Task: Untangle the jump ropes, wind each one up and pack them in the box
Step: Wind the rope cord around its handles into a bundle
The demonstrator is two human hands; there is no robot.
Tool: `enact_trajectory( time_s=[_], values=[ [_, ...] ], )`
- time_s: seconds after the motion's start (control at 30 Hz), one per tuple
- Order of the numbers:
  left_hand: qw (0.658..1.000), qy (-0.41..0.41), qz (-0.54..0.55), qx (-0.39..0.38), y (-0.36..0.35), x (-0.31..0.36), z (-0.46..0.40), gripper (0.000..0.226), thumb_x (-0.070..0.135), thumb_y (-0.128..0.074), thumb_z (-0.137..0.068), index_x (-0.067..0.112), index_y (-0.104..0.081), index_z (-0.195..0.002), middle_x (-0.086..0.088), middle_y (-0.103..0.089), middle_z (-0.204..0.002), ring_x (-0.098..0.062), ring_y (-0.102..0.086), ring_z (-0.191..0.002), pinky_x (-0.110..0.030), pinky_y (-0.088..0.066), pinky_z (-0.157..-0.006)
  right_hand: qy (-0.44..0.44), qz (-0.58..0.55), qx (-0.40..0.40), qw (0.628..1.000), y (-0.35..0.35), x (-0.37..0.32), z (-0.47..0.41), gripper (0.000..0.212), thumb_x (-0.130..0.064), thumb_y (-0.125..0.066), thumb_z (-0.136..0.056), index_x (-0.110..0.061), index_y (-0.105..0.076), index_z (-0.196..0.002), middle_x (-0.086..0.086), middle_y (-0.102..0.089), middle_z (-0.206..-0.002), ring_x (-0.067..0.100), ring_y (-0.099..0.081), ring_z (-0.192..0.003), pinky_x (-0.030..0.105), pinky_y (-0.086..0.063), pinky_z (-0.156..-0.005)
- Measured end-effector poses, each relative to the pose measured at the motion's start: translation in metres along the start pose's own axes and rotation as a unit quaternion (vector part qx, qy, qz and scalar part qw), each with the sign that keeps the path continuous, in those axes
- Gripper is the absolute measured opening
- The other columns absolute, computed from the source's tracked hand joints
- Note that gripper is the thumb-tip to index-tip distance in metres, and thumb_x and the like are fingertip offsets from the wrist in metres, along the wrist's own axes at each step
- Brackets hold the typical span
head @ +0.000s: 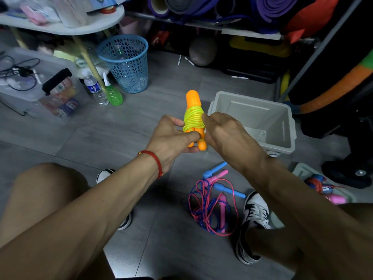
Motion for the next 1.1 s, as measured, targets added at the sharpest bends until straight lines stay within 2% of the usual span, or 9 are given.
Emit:
enact_trajectory(
  time_s=[0.13, 0.27, 0.4, 0.5, 0.57, 0.63, 0.8, 0.87, 1.1],
  values=[
    [1.000, -0.007, -0.009, -0.003, 0.000, -0.001, 0.001, 0.046, -0.006, -0.072, -0.081, 0.003, -0.042, -0.115, -0.016, -0.062, -0.078, -0.013, -0.065, -0.053, -0.039, -0.063, -0.063, 0.024, -0.001, 0.007, 1.000, -0.001, 0.001, -0.001, 0.006, -0.008, -0.058, -0.092, -0.003, -0.061, -0.093, 0.015, -0.057, -0.081, 0.036, -0.058, -0.072, 0.042, -0.046, -0.064],
    [0.998, -0.048, -0.020, -0.022, 0.002, 0.004, 0.002, 0.045, -0.002, -0.072, -0.081, 0.019, -0.042, -0.108, -0.021, -0.067, -0.078, -0.019, -0.066, -0.057, -0.047, -0.063, -0.068, 0.018, -0.042, 0.022, 0.999, 0.005, 0.002, -0.001, 0.016, -0.016, -0.054, -0.093, -0.003, -0.063, -0.090, 0.016, -0.057, -0.080, 0.037, -0.058, -0.070, 0.045, -0.048, -0.063],
    [0.959, -0.192, -0.208, -0.022, -0.001, 0.022, 0.004, 0.038, 0.021, -0.064, -0.082, 0.041, -0.041, -0.106, -0.019, -0.067, -0.071, -0.032, -0.067, -0.062, -0.049, -0.061, -0.065, -0.014, -0.082, 0.061, 0.995, 0.013, 0.004, 0.000, 0.018, -0.015, -0.056, -0.088, -0.001, -0.066, -0.088, 0.015, -0.060, -0.078, 0.037, -0.061, -0.068, 0.038, -0.050, -0.060],
    [0.933, -0.263, -0.244, -0.008, -0.005, 0.029, 0.006, 0.021, 0.025, -0.061, -0.086, 0.033, -0.049, -0.102, -0.008, -0.067, -0.086, -0.031, -0.068, -0.075, -0.045, -0.060, -0.069, -0.033, -0.115, 0.070, 0.990, 0.013, 0.004, 0.002, 0.025, -0.016, -0.055, -0.087, 0.000, -0.070, -0.099, 0.015, -0.063, -0.084, 0.035, -0.063, -0.073, 0.037, -0.051, -0.065],
    [0.902, -0.323, -0.285, 0.021, -0.005, 0.037, 0.011, 0.017, 0.021, -0.065, -0.085, 0.028, -0.057, -0.098, -0.005, -0.060, -0.101, -0.026, -0.062, -0.092, -0.031, -0.052, -0.074, -0.049, -0.132, 0.069, 0.988, 0.012, 0.004, 0.004, 0.029, -0.018, -0.051, -0.088, -0.002, -0.070, -0.104, 0.013, -0.063, -0.087, 0.033, -0.063, -0.077, 0.037, -0.050, -0.068],
    [0.877, -0.367, -0.309, 0.042, -0.004, 0.043, 0.016, 0.013, 0.016, -0.069, -0.084, 0.021, -0.062, -0.094, 0.001, -0.058, -0.096, -0.015, -0.055, -0.087, -0.023, -0.039, -0.070, -0.050, -0.146, 0.068, 0.986, 0.011, 0.003, 0.005, 0.027, -0.018, -0.052, -0.090, -0.003, -0.070, -0.104, 0.009, -0.061, -0.084, 0.028, -0.060, -0.076, 0.038, -0.050, -0.069],
    [0.856, -0.420, -0.298, 0.047, -0.002, 0.058, 0.030, 0.005, 0.009, -0.068, -0.089, 0.011, -0.063, -0.090, 0.024, -0.050, -0.072, 0.011, -0.046, -0.066, -0.006, -0.028, -0.061, -0.055, -0.231, 0.070, 0.969, 0.018, 0.008, 0.007, 0.026, -0.022, -0.050, -0.101, -0.008, -0.070, -0.111, -0.003, -0.055, -0.081, 0.012, -0.052, -0.075, 0.026, -0.039, -0.071],
    [0.846, -0.436, -0.307, 0.025, -0.005, 0.062, 0.034, 0.006, 0.006, -0.066, -0.090, 0.009, -0.062, -0.094, 0.036, -0.050, -0.073, 0.015, -0.046, -0.065, -0.004, -0.028, -0.060, -0.067, -0.272, 0.057, 0.958, 0.019, 0.014, 0.009, 0.031, -0.026, -0.046, -0.102, -0.008, -0.070, -0.108, 0.001, -0.061, -0.079, 0.016, -0.060, -0.075, 0.034, -0.048, -0.074],
    [0.846, -0.430, -0.315, 0.000, -0.012, 0.059, 0.039, 0.005, 0.011, -0.060, -0.097, 0.008, -0.057, -0.099, 0.014, -0.037, -0.059, 0.006, -0.042, -0.056, -0.008, -0.026, -0.054, -0.139, -0.325, 0.095, 0.931, 0.024, 0.034, 0.015, 0.017, -0.019, -0.063, -0.098, -0.019, -0.079, -0.101, -0.001, -0.070, -0.067, 0.007, -0.069, -0.068, 0.033, -0.056, -0.074]
  ],
)
Point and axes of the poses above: each hand's wrist, its own z-axis away from the middle knuckle, its own y-axis out of the back of the hand, x = y × z, the point moved 10 cm from there along -z, towards the middle knuckle
